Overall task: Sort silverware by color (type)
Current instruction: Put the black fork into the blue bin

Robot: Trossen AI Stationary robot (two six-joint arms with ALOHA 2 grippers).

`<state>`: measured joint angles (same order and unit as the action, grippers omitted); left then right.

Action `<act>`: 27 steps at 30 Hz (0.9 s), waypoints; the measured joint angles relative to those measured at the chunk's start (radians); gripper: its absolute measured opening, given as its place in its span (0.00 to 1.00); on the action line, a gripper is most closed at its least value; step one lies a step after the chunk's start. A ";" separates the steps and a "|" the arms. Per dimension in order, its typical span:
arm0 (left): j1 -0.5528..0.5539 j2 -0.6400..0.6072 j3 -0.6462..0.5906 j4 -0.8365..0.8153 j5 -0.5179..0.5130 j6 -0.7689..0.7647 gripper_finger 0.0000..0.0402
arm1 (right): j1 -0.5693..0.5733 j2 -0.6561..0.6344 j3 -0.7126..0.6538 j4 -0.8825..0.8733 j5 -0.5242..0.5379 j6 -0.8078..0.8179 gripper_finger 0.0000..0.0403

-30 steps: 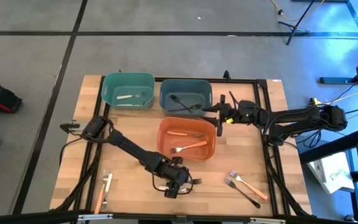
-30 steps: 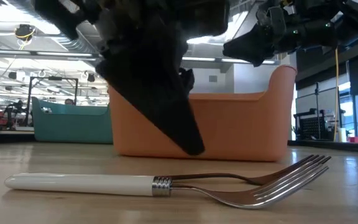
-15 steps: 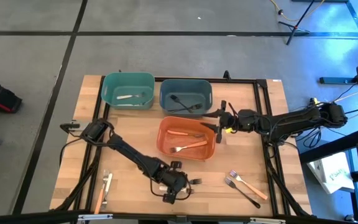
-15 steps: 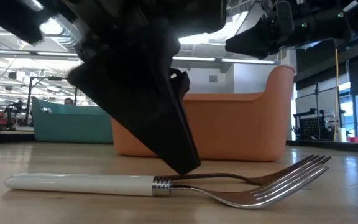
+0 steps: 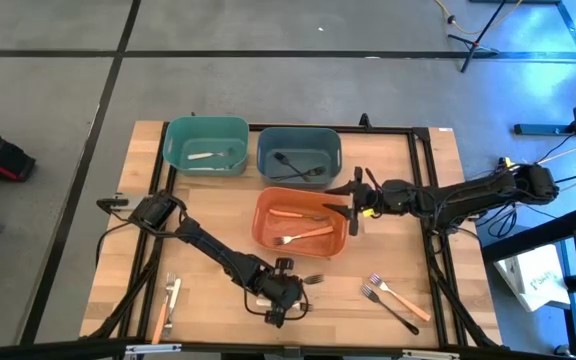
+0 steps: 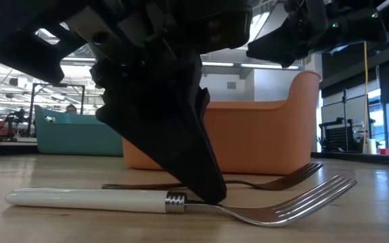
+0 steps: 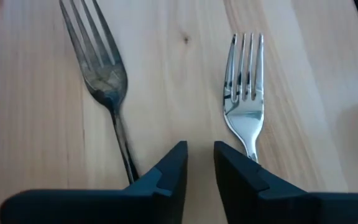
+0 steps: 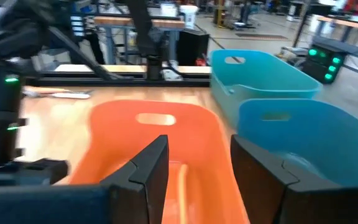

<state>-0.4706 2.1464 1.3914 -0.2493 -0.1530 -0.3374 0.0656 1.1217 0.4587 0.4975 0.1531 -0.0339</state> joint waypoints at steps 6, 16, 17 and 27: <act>-0.005 -0.025 -0.004 -0.016 0.024 -0.015 0.14 | 0.030 0.000 0.000 0.007 0.021 -0.002 0.40; -0.069 -0.109 -0.003 -0.051 -0.126 -0.049 0.12 | 0.061 0.000 0.000 0.004 0.013 -0.036 0.40; -0.072 -0.109 -0.003 -0.039 -0.126 -0.050 0.13 | 0.061 0.000 0.000 -0.001 0.013 -0.027 0.40; -0.008 -0.100 -0.003 -0.027 -0.037 -0.146 0.25 | 0.061 0.000 0.000 -0.023 0.012 -0.018 0.40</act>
<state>-0.4785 2.0468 1.3888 -0.2763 -0.1900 -0.4835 0.1265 1.1217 0.4587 0.4744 0.1650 -0.0517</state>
